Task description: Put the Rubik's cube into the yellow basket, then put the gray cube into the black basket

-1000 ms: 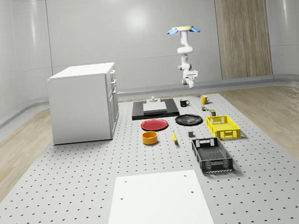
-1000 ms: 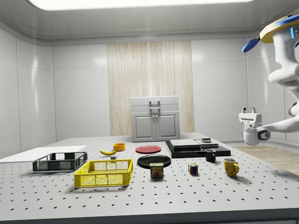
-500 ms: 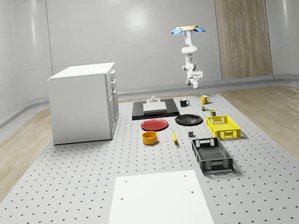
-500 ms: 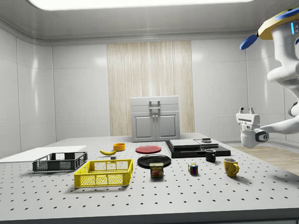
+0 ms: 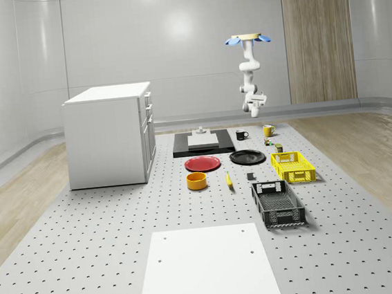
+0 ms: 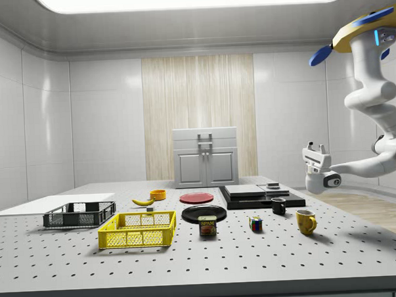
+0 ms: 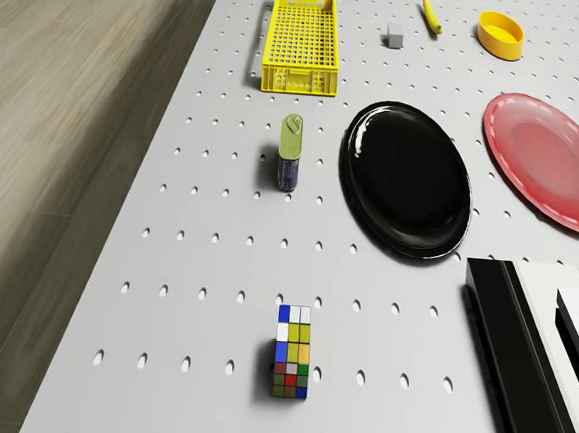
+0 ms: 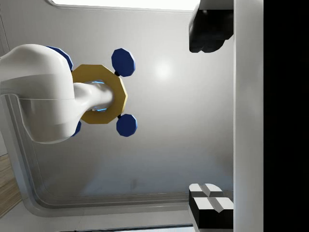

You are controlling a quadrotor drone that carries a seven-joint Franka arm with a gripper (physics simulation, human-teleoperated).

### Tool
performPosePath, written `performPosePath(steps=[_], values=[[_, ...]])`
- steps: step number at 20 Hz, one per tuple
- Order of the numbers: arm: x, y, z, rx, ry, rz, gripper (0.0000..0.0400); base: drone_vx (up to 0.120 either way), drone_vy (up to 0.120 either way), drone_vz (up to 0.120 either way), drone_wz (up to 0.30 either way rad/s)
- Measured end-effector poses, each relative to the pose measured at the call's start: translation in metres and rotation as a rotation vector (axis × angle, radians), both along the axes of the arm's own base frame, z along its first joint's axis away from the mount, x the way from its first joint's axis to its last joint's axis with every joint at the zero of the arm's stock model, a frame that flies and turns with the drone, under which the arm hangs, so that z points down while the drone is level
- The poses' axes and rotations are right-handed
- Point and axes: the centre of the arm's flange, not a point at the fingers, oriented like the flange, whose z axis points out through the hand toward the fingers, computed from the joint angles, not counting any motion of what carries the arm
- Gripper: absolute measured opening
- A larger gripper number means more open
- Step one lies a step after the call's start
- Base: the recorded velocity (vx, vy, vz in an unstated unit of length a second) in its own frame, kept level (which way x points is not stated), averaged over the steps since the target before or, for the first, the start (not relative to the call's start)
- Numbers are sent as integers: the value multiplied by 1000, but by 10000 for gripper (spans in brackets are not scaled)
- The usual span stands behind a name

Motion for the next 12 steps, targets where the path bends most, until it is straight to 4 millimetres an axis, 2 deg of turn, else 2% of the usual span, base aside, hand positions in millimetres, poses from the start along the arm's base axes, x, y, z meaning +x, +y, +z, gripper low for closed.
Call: performPosePath(steps=[4,7,9,12], values=[[0,22,-9,-240,-2,-7,400,120,0,0,0],[0,46,-27,-541,-3,-17,400,120,0,0,0],[1,62,-49,-814,-4,-25,400,120,0,0,0],[3,74,-97,-1309,-3,-42,400,120,0,-107,0]])
